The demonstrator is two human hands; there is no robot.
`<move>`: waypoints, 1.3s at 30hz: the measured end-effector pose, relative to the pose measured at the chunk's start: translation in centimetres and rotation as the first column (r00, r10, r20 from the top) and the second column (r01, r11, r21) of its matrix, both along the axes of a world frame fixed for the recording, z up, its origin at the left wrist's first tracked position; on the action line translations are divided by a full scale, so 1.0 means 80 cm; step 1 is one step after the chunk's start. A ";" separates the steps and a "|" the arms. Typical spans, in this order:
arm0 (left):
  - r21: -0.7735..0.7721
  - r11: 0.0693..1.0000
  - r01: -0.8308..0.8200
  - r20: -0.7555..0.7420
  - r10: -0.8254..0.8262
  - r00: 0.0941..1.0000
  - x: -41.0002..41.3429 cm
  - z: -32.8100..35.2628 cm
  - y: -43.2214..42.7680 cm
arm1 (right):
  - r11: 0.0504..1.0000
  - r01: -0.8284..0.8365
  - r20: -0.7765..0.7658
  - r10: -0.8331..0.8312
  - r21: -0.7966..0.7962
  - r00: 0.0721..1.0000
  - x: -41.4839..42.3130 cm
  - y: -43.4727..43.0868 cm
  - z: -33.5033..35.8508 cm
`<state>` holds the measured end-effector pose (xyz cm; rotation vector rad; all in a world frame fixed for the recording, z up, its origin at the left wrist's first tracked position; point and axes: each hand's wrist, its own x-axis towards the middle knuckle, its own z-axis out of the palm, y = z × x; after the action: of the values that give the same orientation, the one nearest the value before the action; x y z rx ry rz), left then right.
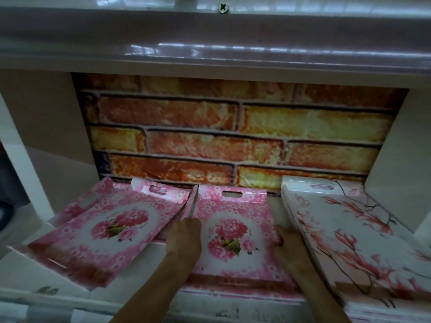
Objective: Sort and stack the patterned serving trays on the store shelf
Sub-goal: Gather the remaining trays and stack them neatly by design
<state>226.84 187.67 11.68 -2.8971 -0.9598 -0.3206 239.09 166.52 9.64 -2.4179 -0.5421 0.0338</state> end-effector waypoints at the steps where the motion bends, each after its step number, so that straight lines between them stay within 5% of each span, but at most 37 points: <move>1: 0.005 1.000 0.002 -0.005 -0.002 1.000 -0.001 -0.001 -0.001 | 1.000 -0.002 -0.019 0.001 -0.002 1.000 0.005 0.000 -0.006; 6: -0.028 0.999 0.017 -0.006 -0.017 1.000 0.000 -0.006 -0.005 | 0.999 0.009 -0.092 -0.012 -0.033 0.996 0.052 -0.002 -0.062; 9: -0.090 0.996 0.028 0.031 -0.026 0.999 0.001 -0.010 -0.003 | 1.000 0.018 -0.103 -0.019 -0.019 0.995 0.015 0.005 -0.025; 21: -0.186 0.952 0.242 0.343 -0.168 0.924 -0.009 -0.028 0.008 | 0.997 0.029 -0.101 -0.036 -0.071 0.994 -0.018 0.005 -0.006; 28: -0.410 0.838 0.359 0.474 -0.140 0.869 -0.032 -0.021 0.013 | 0.989 -0.022 -0.133 0.003 -0.145 0.991 -0.014 0.009 0.002; 33: -0.479 0.785 0.393 0.505 -0.120 0.855 -0.051 -0.008 0.019 | 0.938 0.020 0.017 -0.015 -0.346 1.000 -0.021 0.023 0.004; 39: -0.464 0.803 0.374 0.502 -0.110 0.858 -0.061 0.004 0.028 | 0.962 -0.097 0.094 0.125 -0.254 0.988 -0.047 0.054 0.014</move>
<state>221.98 189.93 12.01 -3.5920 -0.8100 -0.9243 235.36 170.87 10.73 -2.6418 -0.7638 0.0186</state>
